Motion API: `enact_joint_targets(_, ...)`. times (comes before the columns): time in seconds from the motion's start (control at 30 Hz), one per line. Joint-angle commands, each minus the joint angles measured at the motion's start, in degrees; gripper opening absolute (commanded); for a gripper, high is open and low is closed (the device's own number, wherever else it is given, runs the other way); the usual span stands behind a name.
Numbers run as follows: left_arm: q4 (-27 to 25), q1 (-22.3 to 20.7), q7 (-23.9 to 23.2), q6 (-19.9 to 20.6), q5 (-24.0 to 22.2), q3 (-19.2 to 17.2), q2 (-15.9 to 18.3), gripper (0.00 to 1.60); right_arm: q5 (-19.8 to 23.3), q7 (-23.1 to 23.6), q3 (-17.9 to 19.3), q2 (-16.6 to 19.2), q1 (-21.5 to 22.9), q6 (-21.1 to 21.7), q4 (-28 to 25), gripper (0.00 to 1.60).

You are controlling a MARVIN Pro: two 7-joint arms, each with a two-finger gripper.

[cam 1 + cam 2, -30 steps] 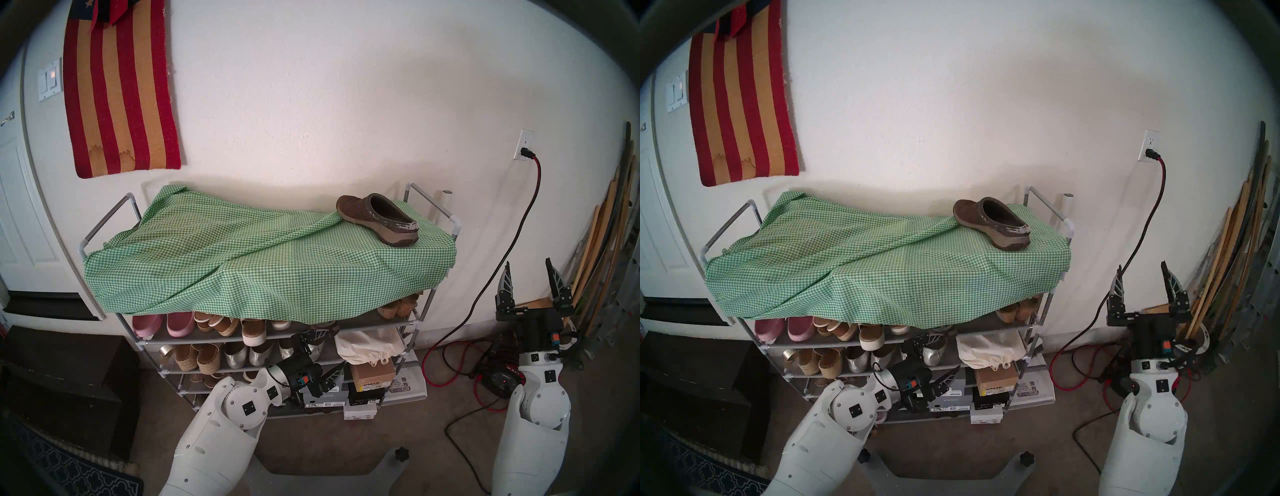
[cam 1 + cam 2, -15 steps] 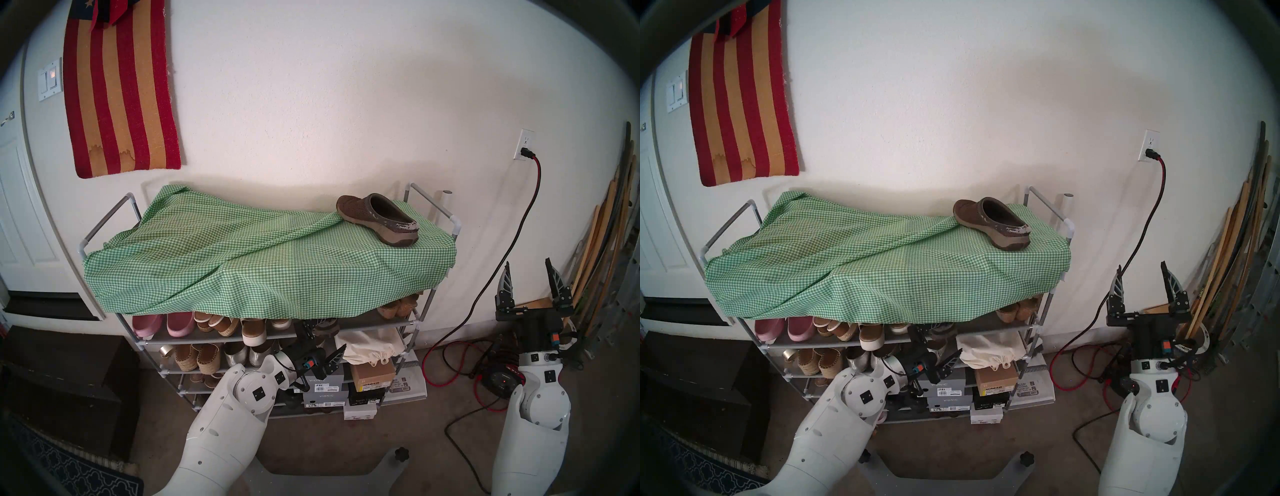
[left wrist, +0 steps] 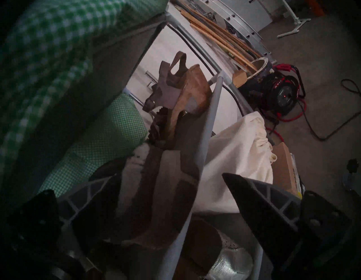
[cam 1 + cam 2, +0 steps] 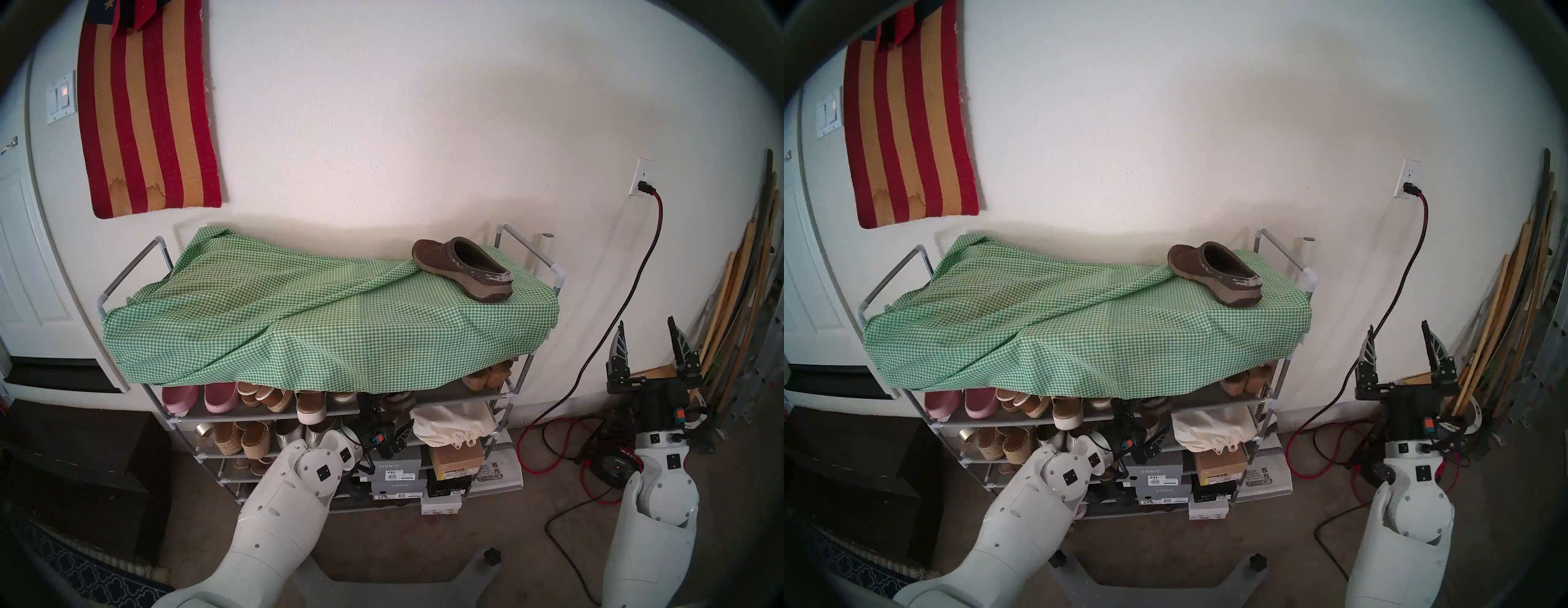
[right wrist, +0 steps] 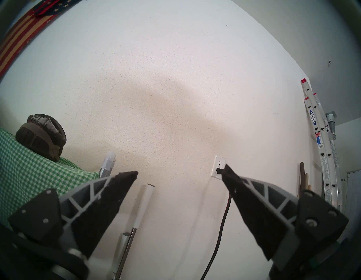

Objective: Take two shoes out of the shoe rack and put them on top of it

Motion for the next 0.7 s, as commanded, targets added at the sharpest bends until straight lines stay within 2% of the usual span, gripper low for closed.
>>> enact_joint_targets(0.0, 3.10, -2.69, 2.06, -0.62, 0.72, -0.03, -0.64, 1.60, -0.15, 0.03, 0.09, 0.13, 0.03, 0.08, -0.19, 1.60)
enact_joint_targets(0.3, 5.94, -3.57, 3.00, -2.84, -0.51, -0.71, -1.68, 1.60, -0.16, 0.07, 0.12, 0.10, 0.05, 0.08, -0.19, 1.60)
enact_joint_targets(0.33, 5.47, -3.17, 1.74, -3.00, -1.78, -1.14, -1.85, 0.21, -0.16, 0.07, 0.12, 0.10, 0.05, 0.08, -0.19, 1.60)
enact_joint_targets(0.37, 4.99, -2.82, 1.08, -3.16, -2.33, -1.28, -1.82, 0.00, -0.16, 0.08, 0.12, 0.10, 0.05, 0.08, -0.19, 1.60)
enact_joint_targets(0.5, 2.38, -0.58, 0.60, -3.64, -2.71, -1.32, -1.39, 0.00, -0.16, 0.09, 0.13, 0.09, 0.06, 0.08, -0.19, 1.60)
enact_joint_targets(0.67, -1.68, 3.07, -1.79, -5.72, -5.30, -1.89, -0.67, 0.00, -0.14, 0.11, 0.14, 0.08, 0.07, 0.06, -0.18, 1.60)
